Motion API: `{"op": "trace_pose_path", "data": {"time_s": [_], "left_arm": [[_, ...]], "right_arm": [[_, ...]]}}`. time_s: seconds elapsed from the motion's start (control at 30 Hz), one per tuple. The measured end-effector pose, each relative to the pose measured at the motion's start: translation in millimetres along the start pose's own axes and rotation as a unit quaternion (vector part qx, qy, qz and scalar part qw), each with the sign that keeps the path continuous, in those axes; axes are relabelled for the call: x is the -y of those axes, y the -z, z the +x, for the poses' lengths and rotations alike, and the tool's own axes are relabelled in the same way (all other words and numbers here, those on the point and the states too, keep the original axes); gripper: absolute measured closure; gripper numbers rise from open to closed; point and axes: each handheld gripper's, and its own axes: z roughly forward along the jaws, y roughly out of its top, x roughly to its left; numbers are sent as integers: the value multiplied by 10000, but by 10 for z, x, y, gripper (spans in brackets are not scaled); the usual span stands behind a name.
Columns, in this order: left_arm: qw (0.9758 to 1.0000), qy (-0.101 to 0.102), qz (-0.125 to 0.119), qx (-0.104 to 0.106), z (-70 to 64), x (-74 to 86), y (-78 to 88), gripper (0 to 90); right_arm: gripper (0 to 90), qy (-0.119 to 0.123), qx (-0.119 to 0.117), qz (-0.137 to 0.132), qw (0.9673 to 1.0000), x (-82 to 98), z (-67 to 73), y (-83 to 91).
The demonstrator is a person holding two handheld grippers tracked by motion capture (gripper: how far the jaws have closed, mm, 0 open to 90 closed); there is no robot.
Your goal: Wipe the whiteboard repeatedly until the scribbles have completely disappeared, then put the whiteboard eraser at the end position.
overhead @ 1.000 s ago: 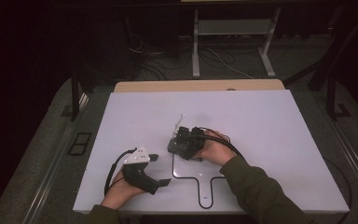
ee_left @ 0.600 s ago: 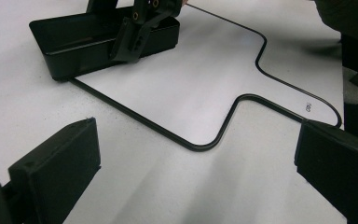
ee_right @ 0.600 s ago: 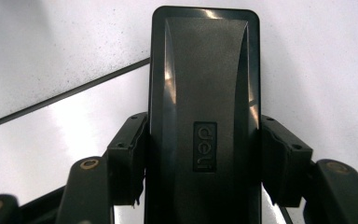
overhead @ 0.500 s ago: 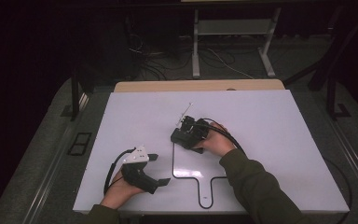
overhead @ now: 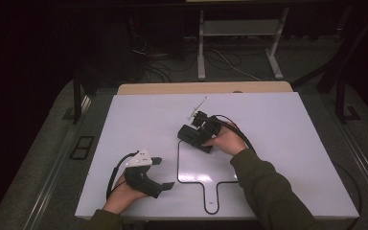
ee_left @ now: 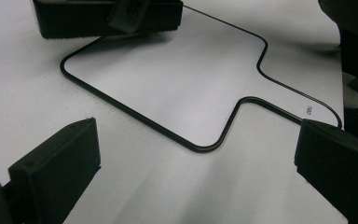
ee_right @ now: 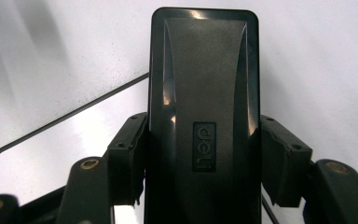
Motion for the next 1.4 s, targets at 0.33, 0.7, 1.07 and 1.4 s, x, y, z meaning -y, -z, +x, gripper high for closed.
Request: {"op": "trace_pose_path", "data": {"time_s": [0.33, 0.7, 1.07, 1.4], "left_arm": [[10000, 9, -16, -21, -10, -6, 13, 0], [10000, 18, -41, -2, 27, 5, 10, 0], [10000, 62, -54, -33, 43, 14, 34, 0], [9999, 68, -83, -28, 40, 19, 40, 0]], "right_arm": [[386, -117, 152, -119, 9997, -73, -241, 176], [385, -399, 234, -200, 9987, -114, -555, 205], [384, -678, 457, -129, 9966, -117, -834, 146], [384, -807, 562, 16, 9952, -98, -985, -11]]}}
